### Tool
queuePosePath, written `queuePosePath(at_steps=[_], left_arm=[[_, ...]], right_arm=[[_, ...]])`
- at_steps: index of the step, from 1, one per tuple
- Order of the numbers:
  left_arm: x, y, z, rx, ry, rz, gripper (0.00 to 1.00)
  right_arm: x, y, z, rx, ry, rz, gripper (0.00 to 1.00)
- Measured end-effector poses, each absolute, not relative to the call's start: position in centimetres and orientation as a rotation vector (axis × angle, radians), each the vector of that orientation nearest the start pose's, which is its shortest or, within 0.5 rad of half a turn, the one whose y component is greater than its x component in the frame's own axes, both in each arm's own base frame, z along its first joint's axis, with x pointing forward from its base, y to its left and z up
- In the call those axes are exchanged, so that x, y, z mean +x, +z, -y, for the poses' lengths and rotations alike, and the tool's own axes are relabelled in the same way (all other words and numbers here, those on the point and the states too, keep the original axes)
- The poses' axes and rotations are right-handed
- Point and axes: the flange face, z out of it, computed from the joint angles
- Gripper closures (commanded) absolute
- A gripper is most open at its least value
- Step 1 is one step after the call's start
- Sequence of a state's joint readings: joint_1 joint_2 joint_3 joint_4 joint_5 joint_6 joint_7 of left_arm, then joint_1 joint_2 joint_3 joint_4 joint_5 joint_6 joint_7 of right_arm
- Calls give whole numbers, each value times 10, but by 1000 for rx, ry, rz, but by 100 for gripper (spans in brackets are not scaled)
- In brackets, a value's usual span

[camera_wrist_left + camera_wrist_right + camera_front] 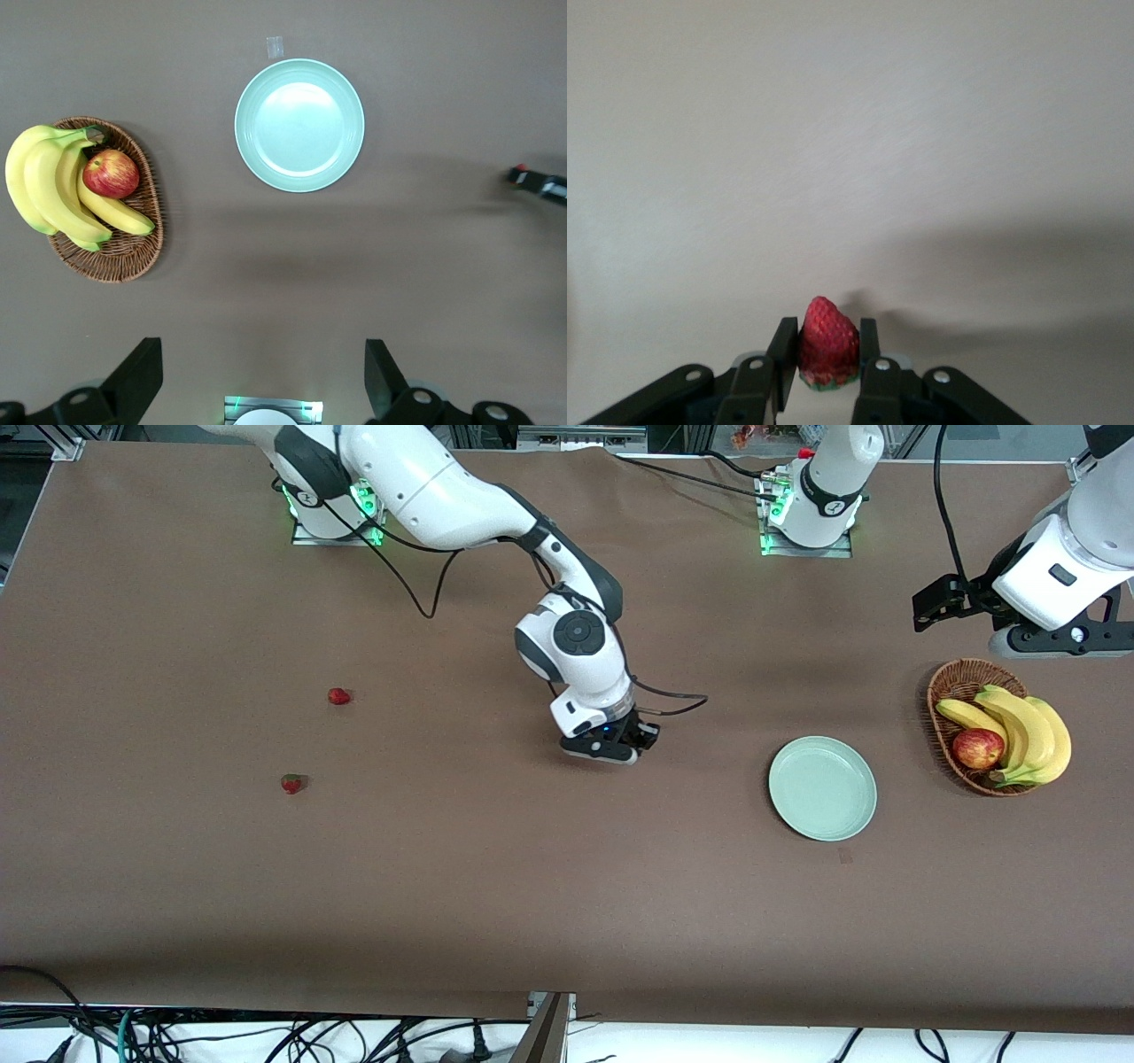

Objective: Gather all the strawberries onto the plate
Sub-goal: 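Carry the strawberry to mid-table and release it with the right gripper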

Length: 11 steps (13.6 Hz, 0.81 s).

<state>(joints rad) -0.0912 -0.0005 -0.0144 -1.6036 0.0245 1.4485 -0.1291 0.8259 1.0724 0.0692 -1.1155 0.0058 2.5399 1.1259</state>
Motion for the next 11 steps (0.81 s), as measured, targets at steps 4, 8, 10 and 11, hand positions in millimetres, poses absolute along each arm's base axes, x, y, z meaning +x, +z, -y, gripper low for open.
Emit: queuePosePath(at_steps=[4,8,10,11], left_arm=[[537,600,48,-3092,234,54,0],[537,600,48,-3094,235,56,0],[537,600,49,-3095,235,54,0],[537,600,49,-3095,235,54,0]], right_arm=[[509,180,-619,-2775,-229,-380,0],[585,240,-541,-2989,-186,-238,0],[629,282,-470,-3085,-87,-122,0],[647,299,-432,-3118,-33,-71,0]])
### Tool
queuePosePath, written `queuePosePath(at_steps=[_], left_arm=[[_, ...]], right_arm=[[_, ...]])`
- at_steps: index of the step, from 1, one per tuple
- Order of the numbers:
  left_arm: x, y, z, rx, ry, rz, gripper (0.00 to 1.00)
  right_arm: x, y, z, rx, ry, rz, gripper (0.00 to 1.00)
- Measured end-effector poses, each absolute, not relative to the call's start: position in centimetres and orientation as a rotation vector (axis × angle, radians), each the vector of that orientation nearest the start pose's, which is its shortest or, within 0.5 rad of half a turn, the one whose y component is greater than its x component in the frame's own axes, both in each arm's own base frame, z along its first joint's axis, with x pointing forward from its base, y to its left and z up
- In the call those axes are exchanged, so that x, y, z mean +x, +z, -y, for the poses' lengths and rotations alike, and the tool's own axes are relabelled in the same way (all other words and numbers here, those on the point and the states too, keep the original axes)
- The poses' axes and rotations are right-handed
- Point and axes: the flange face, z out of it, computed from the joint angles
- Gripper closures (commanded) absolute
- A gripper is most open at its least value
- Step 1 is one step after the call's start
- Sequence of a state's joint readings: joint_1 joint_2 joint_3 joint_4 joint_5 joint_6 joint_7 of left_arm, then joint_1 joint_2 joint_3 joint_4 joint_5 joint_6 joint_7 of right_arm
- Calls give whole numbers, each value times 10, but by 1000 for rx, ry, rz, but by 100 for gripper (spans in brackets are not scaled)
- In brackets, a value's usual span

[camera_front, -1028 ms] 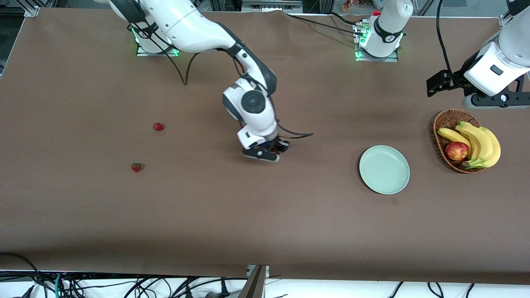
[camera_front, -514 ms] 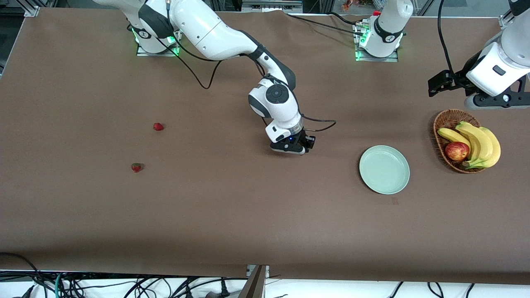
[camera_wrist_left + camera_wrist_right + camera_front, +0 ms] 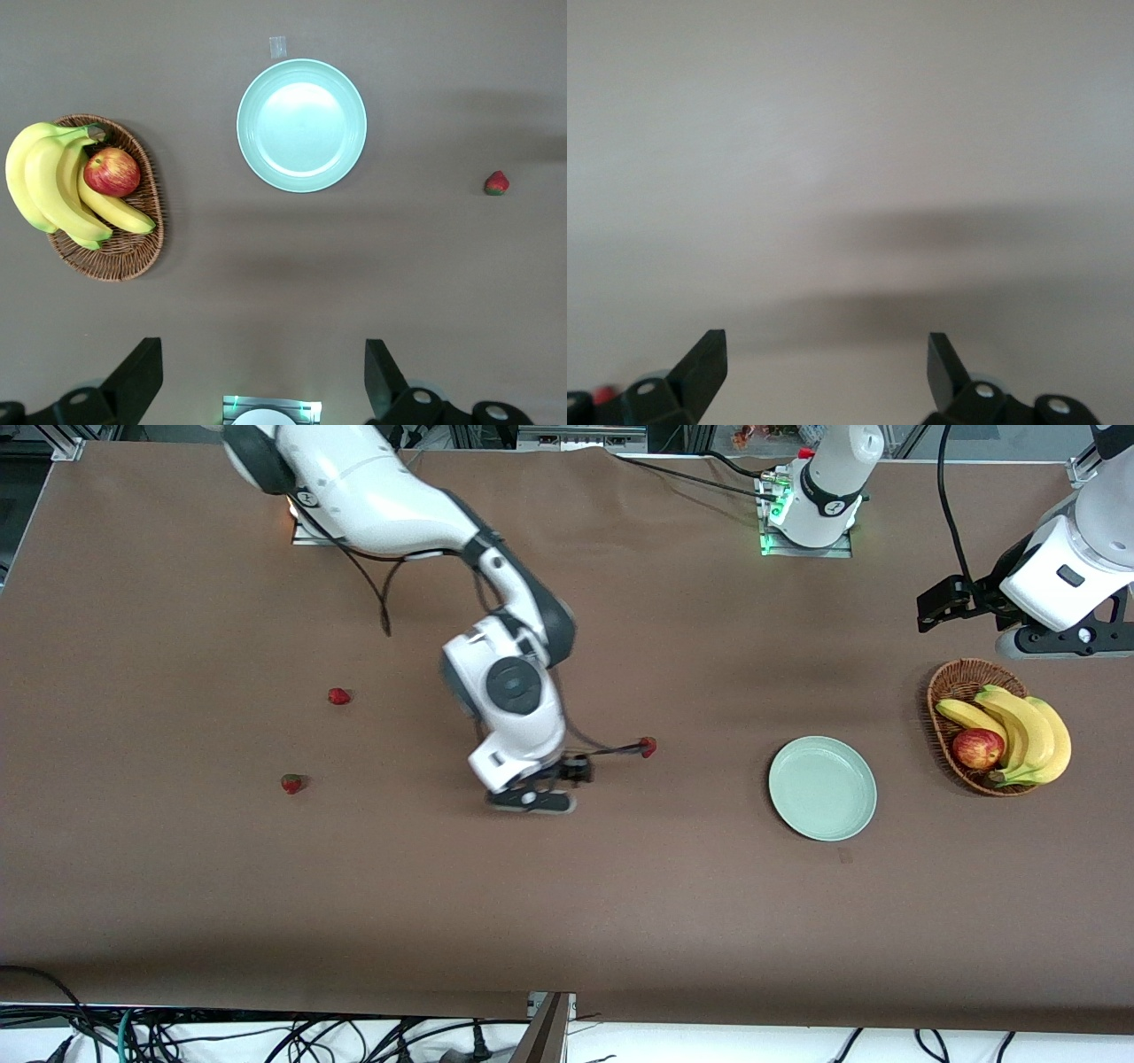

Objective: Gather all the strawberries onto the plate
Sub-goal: 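Move the right gripper back to the remaining two strawberries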

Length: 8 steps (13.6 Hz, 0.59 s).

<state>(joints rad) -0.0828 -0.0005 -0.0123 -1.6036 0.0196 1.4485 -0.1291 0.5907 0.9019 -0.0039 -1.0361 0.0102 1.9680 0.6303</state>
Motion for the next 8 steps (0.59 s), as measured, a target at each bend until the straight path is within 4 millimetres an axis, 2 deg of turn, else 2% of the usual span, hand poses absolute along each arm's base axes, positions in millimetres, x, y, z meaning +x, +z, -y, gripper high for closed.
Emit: queuePosePath(at_steps=[2,4,6,8], left_arm=[[537,600,49,-3096,235,54,0],[537,600,49,-3096,235,53,0],[537,600,49,-3096,234,54,0],[537,600,48,-3097,233,56,0]], right_arm=[[672,317,-366,-3160,84,37,0],[692,318,-305,-3177,199,84,0],[697,301,-259,-3182,315,104,0],[690,278,-216,-3179,396,102,0]])
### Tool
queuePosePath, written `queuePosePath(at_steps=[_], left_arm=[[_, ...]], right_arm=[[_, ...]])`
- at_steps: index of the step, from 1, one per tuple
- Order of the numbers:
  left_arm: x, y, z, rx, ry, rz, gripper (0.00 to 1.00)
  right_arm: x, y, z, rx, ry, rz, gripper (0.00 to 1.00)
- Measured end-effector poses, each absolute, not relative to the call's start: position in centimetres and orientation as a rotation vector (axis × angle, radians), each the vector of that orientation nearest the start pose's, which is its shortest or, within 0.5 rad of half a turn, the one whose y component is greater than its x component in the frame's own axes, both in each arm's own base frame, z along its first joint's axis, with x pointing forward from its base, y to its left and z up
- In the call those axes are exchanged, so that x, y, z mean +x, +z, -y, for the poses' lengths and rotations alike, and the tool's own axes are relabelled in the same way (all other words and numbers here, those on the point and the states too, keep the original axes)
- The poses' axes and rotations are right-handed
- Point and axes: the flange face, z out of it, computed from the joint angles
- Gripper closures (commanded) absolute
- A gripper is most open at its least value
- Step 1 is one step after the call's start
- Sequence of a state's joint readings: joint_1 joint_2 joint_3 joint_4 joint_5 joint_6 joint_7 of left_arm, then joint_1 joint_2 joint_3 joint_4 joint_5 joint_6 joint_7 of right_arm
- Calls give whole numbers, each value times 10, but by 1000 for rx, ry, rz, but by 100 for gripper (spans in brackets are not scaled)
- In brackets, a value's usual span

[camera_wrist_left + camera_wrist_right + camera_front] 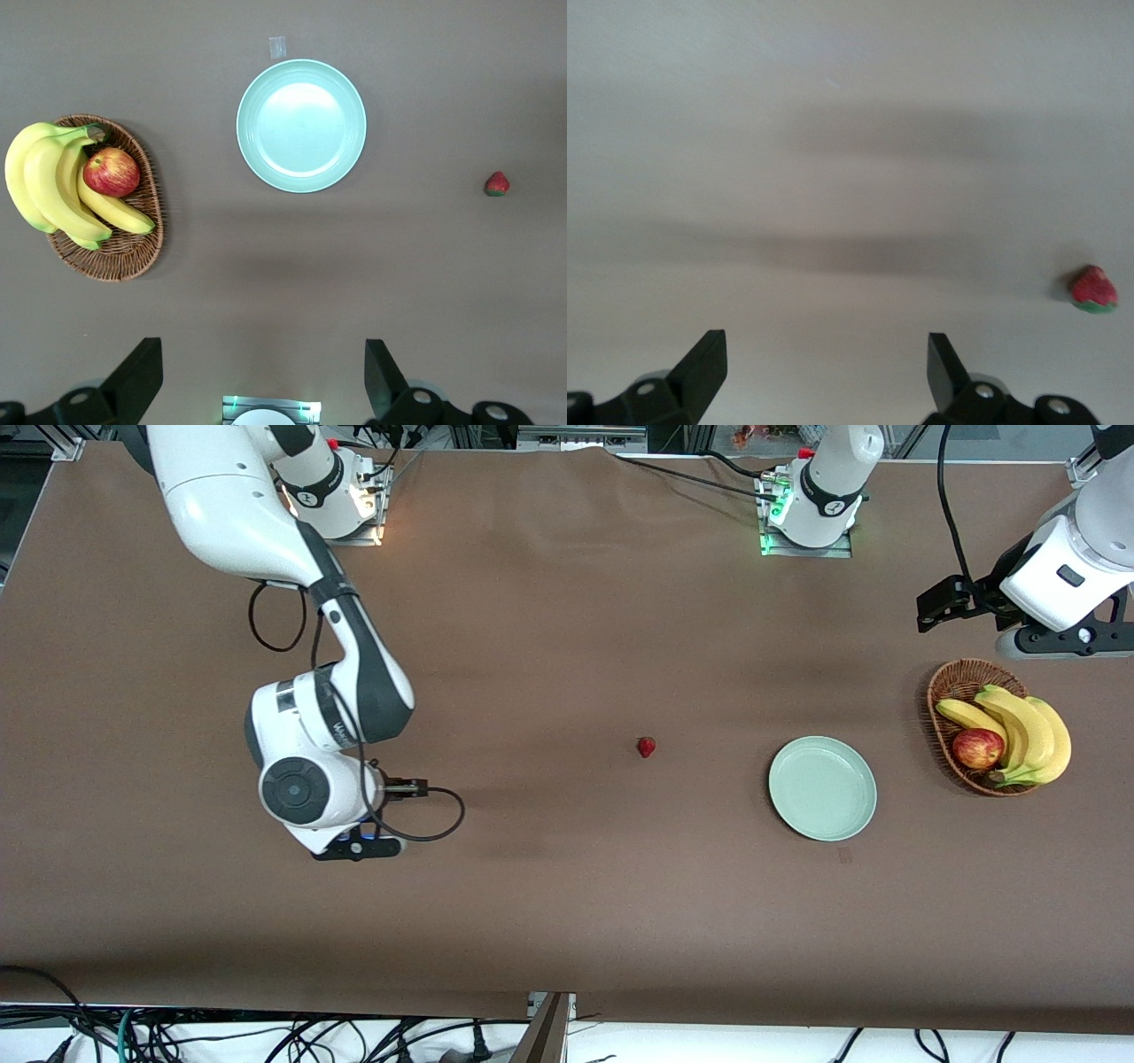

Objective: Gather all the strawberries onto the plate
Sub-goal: 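Move the right gripper back to the remaining two strawberries, then grasp a strawberry with the right gripper while the left gripper grasps another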

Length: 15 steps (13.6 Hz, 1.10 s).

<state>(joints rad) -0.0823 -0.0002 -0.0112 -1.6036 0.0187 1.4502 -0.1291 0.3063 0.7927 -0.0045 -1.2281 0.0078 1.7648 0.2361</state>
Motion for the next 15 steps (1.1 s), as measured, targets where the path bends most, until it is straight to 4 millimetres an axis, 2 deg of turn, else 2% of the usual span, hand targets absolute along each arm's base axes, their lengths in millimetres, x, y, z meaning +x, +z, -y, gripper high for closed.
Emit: queuePosePath(at_steps=[3,5,6,7,8,10,12,15], left_arm=[[542,589,48,-3092,265,57,0],[552,556,51,-3077,368,25,0],[559,533,56,-3072,427,3,0],[569,509,70,-3080,460,-28,0],[581,484,93,-3092,450,-68,0],[595,434,150,-3098,428,-126,0],[595,391,208,-3096,422,-130,0],[584,346,288,-3115,302,-138,0]], right_arm=[[667,241,-124,-3149,402,198,0],[651,219,-60,-3141,406,240,0],[644,209,-40,-3139,404,249,0],[640,201,-30,-3139,395,250,0],[637,195,-28,-3141,378,252,0],[634,190,-29,-3145,346,258,0],[636,189,-29,-3150,305,259,0],[640,187,-26,-3160,231,268,0]])
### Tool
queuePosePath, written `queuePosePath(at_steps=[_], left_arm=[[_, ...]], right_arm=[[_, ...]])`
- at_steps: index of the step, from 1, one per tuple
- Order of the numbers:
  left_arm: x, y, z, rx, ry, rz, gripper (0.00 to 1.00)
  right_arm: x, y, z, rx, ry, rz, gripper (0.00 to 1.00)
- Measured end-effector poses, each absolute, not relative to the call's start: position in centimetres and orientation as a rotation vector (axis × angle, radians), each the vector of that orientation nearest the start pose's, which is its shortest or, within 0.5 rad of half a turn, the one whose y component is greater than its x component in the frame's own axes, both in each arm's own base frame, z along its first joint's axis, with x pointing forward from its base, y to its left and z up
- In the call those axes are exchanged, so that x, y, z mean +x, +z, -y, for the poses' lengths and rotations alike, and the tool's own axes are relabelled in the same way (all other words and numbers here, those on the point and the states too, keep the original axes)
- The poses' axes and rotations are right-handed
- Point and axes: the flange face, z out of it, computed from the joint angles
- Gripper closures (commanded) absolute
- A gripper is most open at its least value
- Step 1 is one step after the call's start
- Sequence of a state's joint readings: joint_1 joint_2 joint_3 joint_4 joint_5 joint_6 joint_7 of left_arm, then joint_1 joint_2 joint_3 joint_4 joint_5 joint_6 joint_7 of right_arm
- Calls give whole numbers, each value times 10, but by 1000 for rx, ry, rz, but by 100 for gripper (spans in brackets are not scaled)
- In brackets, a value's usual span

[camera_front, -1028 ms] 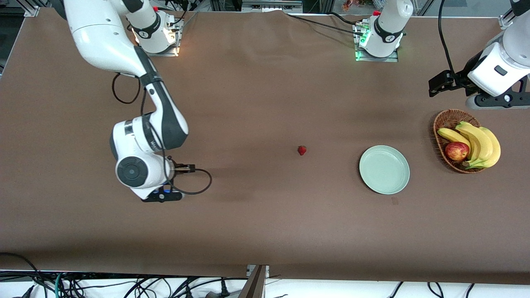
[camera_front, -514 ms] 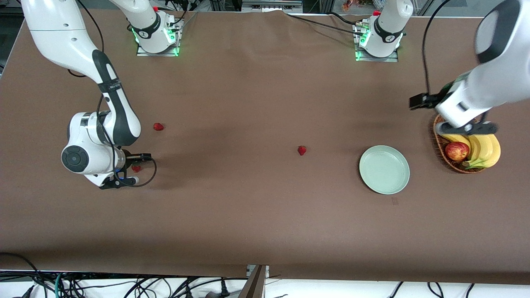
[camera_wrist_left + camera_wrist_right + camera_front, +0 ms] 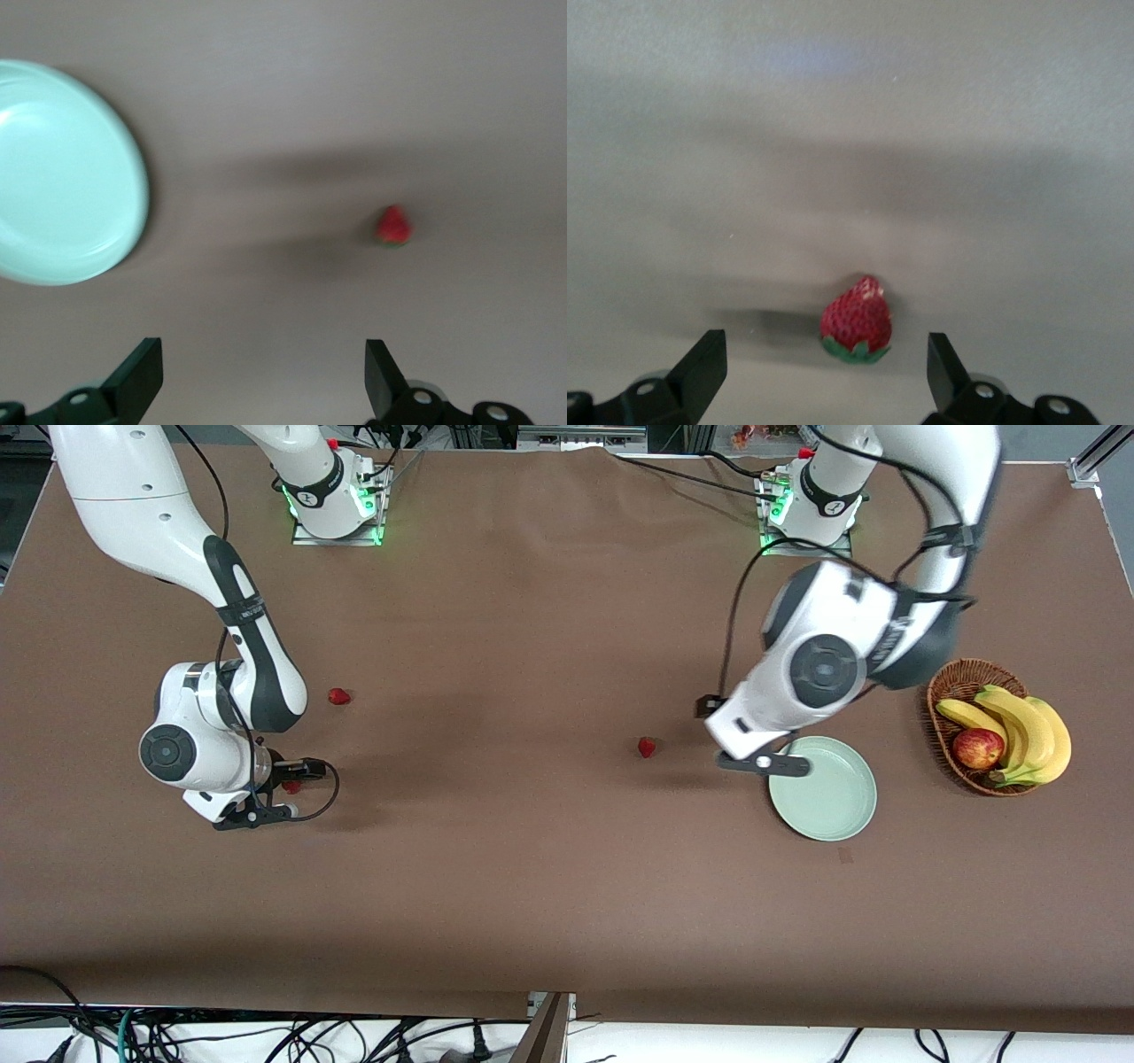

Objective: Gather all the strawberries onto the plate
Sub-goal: 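Grasp a strawberry with the right gripper while the left gripper grasps another, then carry the strawberry over the plate with the left gripper while the right gripper advances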

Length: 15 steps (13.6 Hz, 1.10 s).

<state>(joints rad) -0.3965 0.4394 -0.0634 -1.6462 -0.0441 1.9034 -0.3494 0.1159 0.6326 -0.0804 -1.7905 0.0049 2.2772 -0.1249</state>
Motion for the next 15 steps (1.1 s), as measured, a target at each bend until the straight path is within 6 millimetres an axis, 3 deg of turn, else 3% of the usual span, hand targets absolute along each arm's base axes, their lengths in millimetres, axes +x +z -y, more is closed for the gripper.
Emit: queuePosePath(at_steps=[1,2,4,5,7,11,13,15], left_arm=[[578,327,309,-3130,247,-131,0],[572,303,323,-3147,192,-119,0],[557,246,329,-3181,89,-101,0],[550,225,326,-3189,61,-91,0],[539,203,327,-3197,35,-81,0],[527,190,351,-3225,-45,-99,2],[522,183,358,-3229,-54,-105,20],[524,182,356,-3227,-57,-98,50]], right_arm=[[640,185,-23,-3163,216,279,0],[640,184,-21,-3165,209,283,14],[641,183,-20,-3166,199,291,69],[641,183,-20,-3164,198,305,81],[641,183,-20,-3159,198,338,100],[641,184,-19,-3158,196,352,100],[644,187,-29,-3146,174,383,100],[648,196,-80,-3098,129,402,100]])
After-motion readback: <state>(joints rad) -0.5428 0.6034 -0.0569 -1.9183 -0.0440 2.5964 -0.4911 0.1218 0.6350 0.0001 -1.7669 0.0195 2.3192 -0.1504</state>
